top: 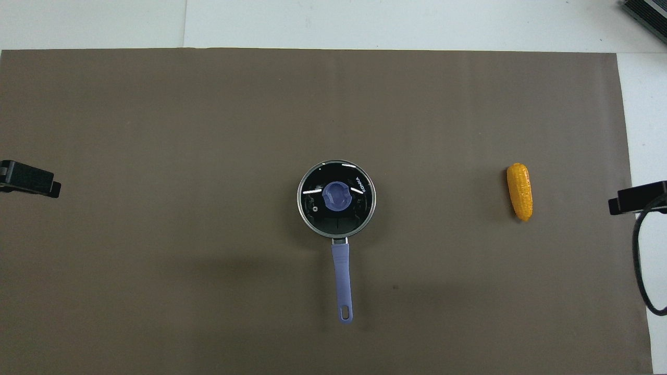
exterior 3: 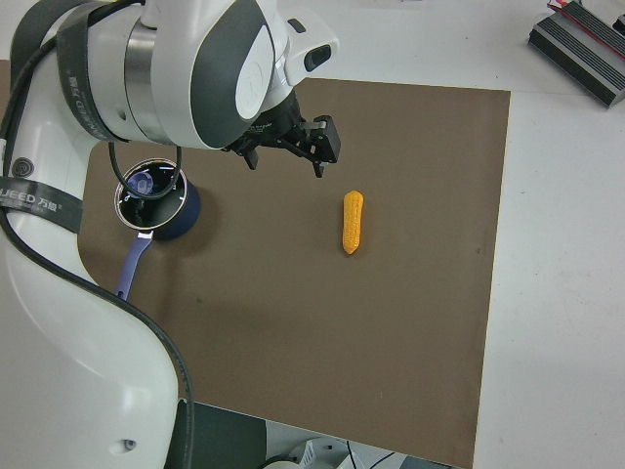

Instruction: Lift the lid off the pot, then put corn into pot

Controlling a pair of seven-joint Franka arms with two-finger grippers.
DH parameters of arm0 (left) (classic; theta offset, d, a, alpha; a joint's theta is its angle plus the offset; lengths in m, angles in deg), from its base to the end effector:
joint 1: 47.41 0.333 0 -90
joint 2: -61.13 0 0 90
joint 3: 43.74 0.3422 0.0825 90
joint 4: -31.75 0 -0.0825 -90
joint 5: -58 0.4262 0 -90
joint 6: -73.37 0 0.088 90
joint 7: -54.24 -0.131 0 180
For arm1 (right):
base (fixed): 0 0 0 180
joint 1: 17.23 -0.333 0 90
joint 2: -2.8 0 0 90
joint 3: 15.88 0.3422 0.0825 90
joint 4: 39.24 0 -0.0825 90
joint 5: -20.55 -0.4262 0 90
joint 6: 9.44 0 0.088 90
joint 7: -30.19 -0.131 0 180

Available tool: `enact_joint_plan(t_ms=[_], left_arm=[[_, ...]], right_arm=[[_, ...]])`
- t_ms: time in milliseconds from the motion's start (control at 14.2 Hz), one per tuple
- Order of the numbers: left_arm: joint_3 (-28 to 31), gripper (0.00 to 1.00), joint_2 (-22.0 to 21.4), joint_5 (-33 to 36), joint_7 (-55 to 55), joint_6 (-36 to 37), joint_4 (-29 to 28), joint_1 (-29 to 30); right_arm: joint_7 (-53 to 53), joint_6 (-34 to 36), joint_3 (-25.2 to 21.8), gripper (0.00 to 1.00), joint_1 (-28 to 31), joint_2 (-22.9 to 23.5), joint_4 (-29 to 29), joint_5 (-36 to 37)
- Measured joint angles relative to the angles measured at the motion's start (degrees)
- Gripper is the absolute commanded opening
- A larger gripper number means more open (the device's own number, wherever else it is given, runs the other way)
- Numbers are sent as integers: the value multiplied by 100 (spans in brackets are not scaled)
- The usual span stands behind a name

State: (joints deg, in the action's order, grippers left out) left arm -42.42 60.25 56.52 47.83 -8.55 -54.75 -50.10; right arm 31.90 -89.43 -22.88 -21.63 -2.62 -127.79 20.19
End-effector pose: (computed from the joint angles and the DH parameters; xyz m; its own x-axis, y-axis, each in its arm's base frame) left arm 0.5750 -0.0173 0.6549 0.9884 -0.1389 -0.0612 -0.1371 -0.9900 0.0331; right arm 0.5433 -0.0274 0.6783 0.9984 -0.0132 -0.0549 -0.0143 -0.9997 -0.0194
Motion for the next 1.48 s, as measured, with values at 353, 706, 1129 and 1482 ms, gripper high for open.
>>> enact_joint_plan(t_ms=[353,706,1129,1482], left_arm=[[-18,100,0,0,-20,-3,0,0],[-18,100,1,0,-22,-15,0,0],[-102,100,69,-3,-25,-105,-61,-14],[-161,100,157,-4,197,-539,-351,-394]], right_arm=[[0,0,0,100,0,0,-2,0],[0,0,-21,100,13,0,-2,0],[0,0,-4,100,17,-37,-1,7],[0,-727,1,100,14,-24,-309,6]])
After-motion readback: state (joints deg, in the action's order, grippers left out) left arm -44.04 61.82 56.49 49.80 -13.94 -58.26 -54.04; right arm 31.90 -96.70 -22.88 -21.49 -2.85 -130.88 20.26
